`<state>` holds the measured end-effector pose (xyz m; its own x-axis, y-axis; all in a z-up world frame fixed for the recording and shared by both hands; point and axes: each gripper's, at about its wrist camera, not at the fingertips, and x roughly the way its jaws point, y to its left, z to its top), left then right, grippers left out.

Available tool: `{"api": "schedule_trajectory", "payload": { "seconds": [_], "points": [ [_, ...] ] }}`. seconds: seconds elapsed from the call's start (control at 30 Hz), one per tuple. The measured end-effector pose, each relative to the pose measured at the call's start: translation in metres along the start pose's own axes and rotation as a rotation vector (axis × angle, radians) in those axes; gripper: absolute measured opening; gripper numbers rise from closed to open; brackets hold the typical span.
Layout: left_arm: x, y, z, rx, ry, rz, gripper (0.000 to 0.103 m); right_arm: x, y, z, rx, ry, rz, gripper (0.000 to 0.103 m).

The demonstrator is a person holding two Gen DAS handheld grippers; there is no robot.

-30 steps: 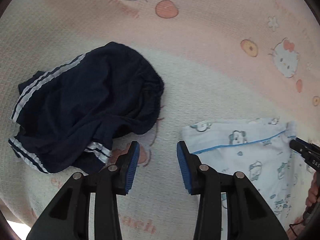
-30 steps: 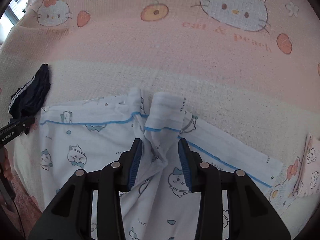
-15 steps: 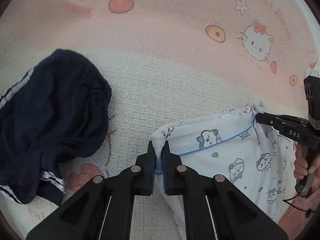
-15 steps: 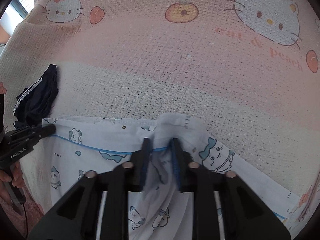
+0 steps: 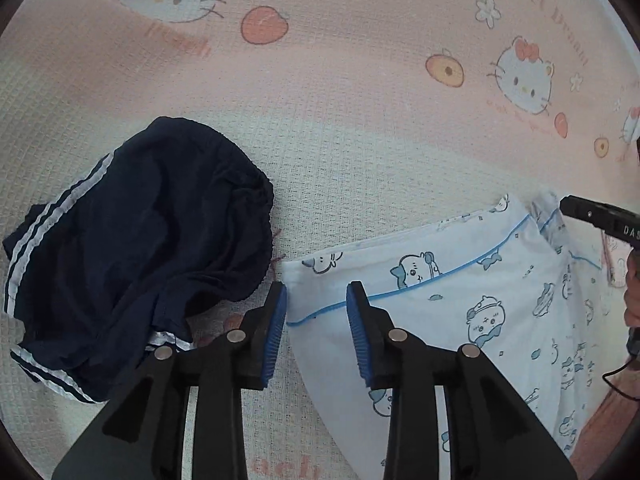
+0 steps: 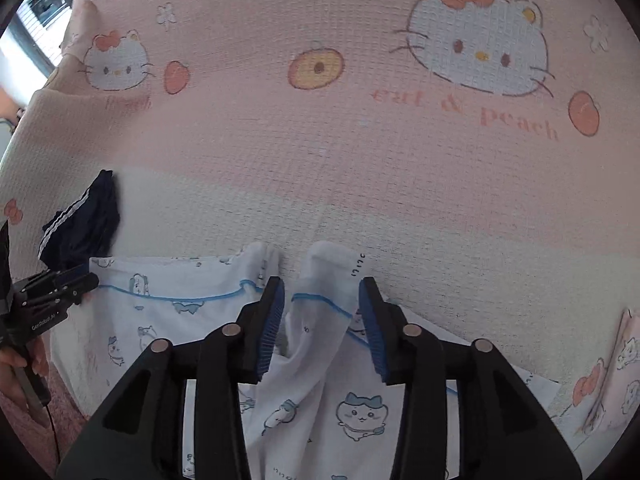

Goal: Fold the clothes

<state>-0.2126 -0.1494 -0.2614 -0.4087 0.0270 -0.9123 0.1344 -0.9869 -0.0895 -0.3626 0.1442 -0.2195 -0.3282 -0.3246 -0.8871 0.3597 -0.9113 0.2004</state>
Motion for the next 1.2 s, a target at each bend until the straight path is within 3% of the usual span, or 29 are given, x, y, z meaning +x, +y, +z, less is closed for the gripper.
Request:
{"api": "schedule_trajectory", "payload": {
  "seconds": [0.17,0.3,0.37,0.43,0.5,0.67,0.73,0.83,0.87,0.93,0.97,1.07,1.1,1.13,1.2],
  "points": [
    [0.0,0.007,-0.012,-0.038,-0.002,0.023,0.033,0.018,0.051,0.0,-0.149,0.051,0.023,0.041],
    [0.0,0.016,-0.018,-0.079,-0.007,0.001,0.033,0.04,0.069,-0.004,-0.206,0.095,-0.019,0.04],
    [0.001,0.019,-0.02,-0.086,-0.001,-0.019,0.033,0.058,0.057,-0.006,-0.139,0.153,-0.042,0.014],
    [-0.003,0.015,-0.026,-0.095,0.0,-0.056,0.033,0.056,0.039,-0.007,-0.05,0.147,0.023,0.005],
    [0.006,0.021,-0.023,-0.111,0.001,-0.101,0.033,0.044,0.026,-0.008,-0.004,0.126,0.099,0.004],
    [0.031,0.035,-0.012,-0.144,0.017,-0.169,0.033,0.033,-0.006,-0.01,0.03,0.115,0.046,0.003],
    [0.031,0.032,-0.013,-0.148,0.022,-0.187,0.033,0.033,-0.021,-0.009,0.09,0.116,0.077,0.003],
    [0.029,0.032,-0.014,-0.147,0.021,-0.177,0.033,0.024,-0.012,-0.009,0.038,0.083,0.123,0.007],
    [0.029,0.032,-0.014,-0.145,0.02,-0.171,0.033,0.023,-0.004,-0.008,0.017,0.087,0.153,0.012],
    [0.033,0.037,-0.016,-0.141,0.024,-0.152,0.033,0.028,0.013,-0.01,-0.034,0.107,0.142,0.042],
    [0.032,0.038,-0.016,-0.138,0.025,-0.147,0.033,0.031,0.021,-0.01,-0.062,0.119,0.127,0.042],
    [0.033,0.041,-0.018,-0.145,0.038,-0.143,0.033,0.046,0.027,-0.016,-0.085,0.165,0.041,0.037],
    [0.034,0.041,-0.019,-0.145,0.042,-0.143,0.033,0.051,0.028,-0.018,-0.089,0.181,0.01,0.021],
    [0.035,0.041,-0.019,-0.143,0.045,-0.142,0.033,0.052,0.026,-0.02,-0.077,0.182,-0.009,0.011],
    [0.039,0.041,-0.021,-0.142,0.049,-0.153,0.033,0.044,0.013,-0.024,-0.011,0.163,0.016,0.011]
  ]
}}
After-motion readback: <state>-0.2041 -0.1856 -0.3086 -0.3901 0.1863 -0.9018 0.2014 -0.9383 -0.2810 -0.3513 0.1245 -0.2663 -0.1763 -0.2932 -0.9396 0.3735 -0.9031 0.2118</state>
